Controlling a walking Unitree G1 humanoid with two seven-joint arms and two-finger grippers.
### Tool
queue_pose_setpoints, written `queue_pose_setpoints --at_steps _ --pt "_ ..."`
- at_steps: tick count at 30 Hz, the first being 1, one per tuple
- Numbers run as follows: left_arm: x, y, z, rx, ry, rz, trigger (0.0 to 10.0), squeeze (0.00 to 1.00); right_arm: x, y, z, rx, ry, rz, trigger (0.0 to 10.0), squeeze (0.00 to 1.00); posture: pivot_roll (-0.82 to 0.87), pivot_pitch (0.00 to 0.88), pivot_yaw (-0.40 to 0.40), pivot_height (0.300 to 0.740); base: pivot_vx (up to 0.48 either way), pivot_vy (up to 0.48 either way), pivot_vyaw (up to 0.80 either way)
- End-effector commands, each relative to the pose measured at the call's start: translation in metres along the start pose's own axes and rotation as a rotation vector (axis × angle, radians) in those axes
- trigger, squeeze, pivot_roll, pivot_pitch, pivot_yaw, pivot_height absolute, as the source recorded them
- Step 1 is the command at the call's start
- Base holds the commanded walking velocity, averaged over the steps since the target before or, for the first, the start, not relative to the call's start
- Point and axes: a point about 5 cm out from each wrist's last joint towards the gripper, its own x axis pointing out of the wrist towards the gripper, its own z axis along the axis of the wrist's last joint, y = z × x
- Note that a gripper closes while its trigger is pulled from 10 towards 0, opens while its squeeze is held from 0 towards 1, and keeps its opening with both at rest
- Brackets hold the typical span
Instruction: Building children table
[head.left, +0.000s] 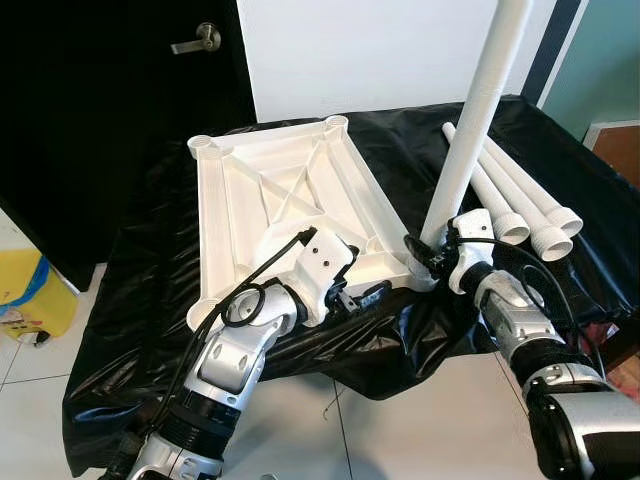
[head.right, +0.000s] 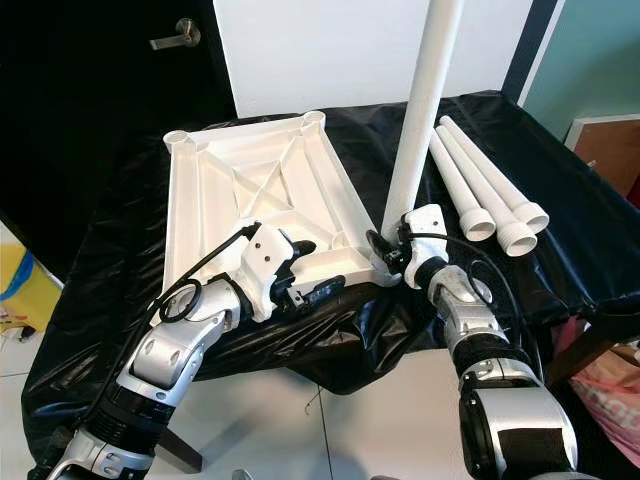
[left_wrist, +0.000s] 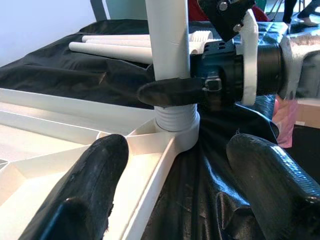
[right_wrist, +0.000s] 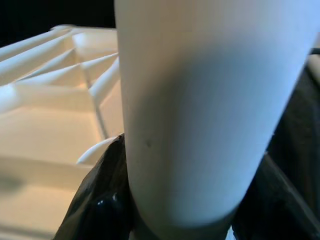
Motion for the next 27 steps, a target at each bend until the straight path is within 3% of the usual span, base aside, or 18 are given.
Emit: queue_pose_setpoints --at_steps 1,7,9,15,20,27 --pt "-0.001 -0.002 -0.004 -0.006 0.021 -0.002 10.0 0.0 -0.007 0.001 -0.02 0.03 0.094 -0.076 10.0 0.0 -0.11 0.0 0.017 0.74 0.0 0.0 0.0" --pt "0.0 -0.003 -0.004 -0.007 0.02 -0.005 10.0 0.0 -0.007 0.014 -0.025 0.062 0.094 -0.192 10.0 0.0 -0.12 0.0 0.014 0.74 0.0 0.0 0.0" --pt "0.0 -0.003 -0.004 -0.007 0.019 -0.004 10.0 0.0 -0.009 0.024 -0.028 0.096 0.105 -0.31 10.0 0.0 -0.12 0.0 0.013 0.74 0.0 0.0 0.0" --pt "0.001 -0.004 -0.004 -0.007 0.017 -0.004 10.0 0.0 -0.015 0.034 -0.033 0.163 0.126 -0.51 10.0 0.0 -0.12 0.0 0.011 0.74 0.0 0.0 0.0" --pt "0.002 -0.004 -0.004 -0.01 0.015 -0.006 10.0 0.0 -0.015 0.048 -0.031 0.198 0.11 -0.541 10.0 0.0 -0.12 0.0 0.011 0.74 0.0 0.0 0.0" --pt "0.002 -0.005 -0.004 -0.008 0.016 -0.008 10.0 0.0 -0.016 0.045 -0.02 0.161 0.046 -0.532 10.0 0.0 -0.12 0.0 0.015 0.74 0.0 0.0 0.0"
